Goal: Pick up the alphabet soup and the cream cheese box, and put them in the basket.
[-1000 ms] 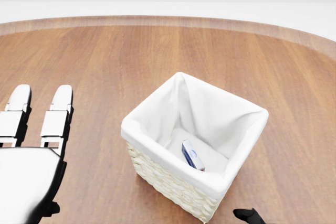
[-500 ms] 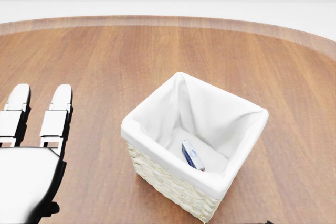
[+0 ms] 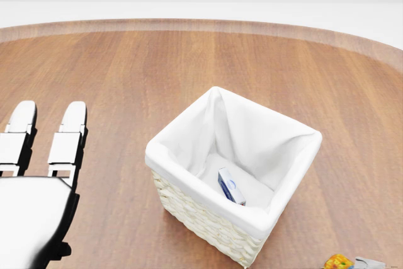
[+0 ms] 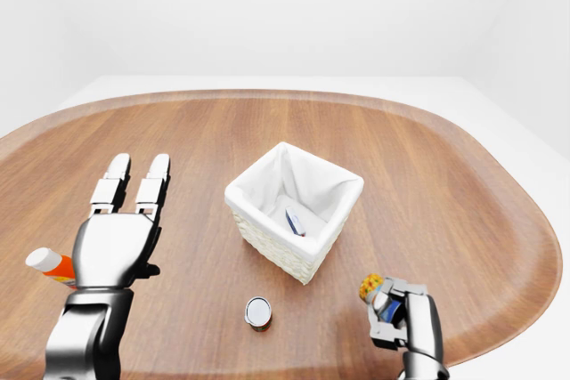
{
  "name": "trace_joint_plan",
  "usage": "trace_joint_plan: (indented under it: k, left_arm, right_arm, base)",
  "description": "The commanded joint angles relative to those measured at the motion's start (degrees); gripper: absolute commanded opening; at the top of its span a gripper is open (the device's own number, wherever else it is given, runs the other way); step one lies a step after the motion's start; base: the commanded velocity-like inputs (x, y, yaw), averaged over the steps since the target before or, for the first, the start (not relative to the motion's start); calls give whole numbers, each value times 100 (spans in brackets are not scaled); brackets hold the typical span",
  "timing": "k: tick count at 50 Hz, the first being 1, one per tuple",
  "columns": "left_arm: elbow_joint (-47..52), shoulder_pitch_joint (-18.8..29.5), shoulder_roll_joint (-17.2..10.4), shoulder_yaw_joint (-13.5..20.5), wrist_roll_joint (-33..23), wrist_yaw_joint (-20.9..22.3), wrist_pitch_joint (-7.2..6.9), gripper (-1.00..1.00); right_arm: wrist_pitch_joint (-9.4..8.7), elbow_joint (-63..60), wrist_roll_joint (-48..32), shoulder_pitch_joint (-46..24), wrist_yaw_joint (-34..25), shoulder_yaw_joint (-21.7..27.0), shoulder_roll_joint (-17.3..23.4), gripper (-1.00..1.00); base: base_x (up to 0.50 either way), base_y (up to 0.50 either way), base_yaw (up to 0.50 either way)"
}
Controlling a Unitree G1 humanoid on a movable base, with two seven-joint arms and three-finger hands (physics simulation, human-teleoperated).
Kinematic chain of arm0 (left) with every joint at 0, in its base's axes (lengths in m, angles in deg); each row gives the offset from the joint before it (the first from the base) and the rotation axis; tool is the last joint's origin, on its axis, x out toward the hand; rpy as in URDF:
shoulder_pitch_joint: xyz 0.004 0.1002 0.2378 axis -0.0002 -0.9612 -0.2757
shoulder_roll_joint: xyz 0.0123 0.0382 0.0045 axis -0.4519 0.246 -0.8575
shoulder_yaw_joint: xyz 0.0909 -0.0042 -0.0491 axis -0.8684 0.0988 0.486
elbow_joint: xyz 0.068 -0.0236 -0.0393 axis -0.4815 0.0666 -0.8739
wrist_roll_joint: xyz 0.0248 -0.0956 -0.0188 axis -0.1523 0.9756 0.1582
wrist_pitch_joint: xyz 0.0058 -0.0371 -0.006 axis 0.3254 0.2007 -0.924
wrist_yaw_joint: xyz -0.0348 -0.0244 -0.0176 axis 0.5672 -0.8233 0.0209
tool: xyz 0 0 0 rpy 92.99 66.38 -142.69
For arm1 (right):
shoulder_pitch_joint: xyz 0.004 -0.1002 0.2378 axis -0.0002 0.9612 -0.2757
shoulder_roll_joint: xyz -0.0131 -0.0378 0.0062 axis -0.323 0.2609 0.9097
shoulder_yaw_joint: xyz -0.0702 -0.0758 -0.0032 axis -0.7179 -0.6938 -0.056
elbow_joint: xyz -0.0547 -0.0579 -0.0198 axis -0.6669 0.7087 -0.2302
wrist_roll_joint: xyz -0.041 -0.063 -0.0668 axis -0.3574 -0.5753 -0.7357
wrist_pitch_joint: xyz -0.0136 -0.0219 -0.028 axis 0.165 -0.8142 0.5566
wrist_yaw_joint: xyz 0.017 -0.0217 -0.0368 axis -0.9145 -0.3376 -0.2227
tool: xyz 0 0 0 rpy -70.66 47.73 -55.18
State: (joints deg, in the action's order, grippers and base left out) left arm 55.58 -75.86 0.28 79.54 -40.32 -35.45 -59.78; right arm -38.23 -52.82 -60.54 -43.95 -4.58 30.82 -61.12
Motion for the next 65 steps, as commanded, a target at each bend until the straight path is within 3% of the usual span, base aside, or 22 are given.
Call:
trace_joint_plan:
  k: [1, 10, 20, 25, 30, 31, 34, 43, 49, 52, 65]
  left_arm:
    - [20, 22, 1, 1, 3, 60, -7, 100]
    - [62, 14, 7, 4, 17, 73, -2, 100]
    - [14, 39, 7, 30, 76, 46, -7, 100]
    - [-12, 37, 1, 27, 74, 13, -1, 100]
    - [-13, 32, 0, 20, 73, 5, 2, 100]
    - [4, 30, 4, 18, 71, 26, -3, 100]
    - [-3, 36, 4, 15, 69, 31, -7, 100]
    - [-35, 35, 1, 8, 62, 13, -21, 100]
    - [-32, 45, -2, 1, 57, 34, -27, 100]
    - [12, 29, 2, -1, 61, 51, -25, 100]
    - [20, 34, 8, -1, 51, 53, -21, 100]
  right_arm:
    - [0, -1683, 320, -22, -1117, 846, -549, -100]
    - [0, -2454, 337, -291, -1530, 1082, -684, -100]
    - [0, -3280, 406, -578, -1767, 993, -595, -100]
    - [-116, -3275, 330, -667, -1692, 885, -532, -100]
    - [-505, -3600, 172, -747, -1669, 622, -456, -100]
    - [-706, -3793, 93, -797, -1712, 529, -437, -100]
    - [-1000, -4010, -44, -878, -1722, 345, -345, -100]
    - [-1000, -4531, -1148, -1644, -1939, -590, 197, -100]
    - [-1000, -4648, -1486, -2015, -2054, -923, 460, -100]
    - [-1000, -4544, -2089, -2209, -2071, -1233, 621, -100]
    - [-1000, -4236, -3442, -3180, -2829, -2047, 571, -100]
  base:
    - [0, 0, 0]
    - [0, 0, 0]
    - [0, 0, 0]
    - [0, 0, 0]
    - [0, 0, 0]
    - [0, 0, 0]
    - [0, 0, 0]
    - [0, 0, 0]
    - [0, 0, 0]
    - [0, 0, 0]
    - [0, 0, 0]
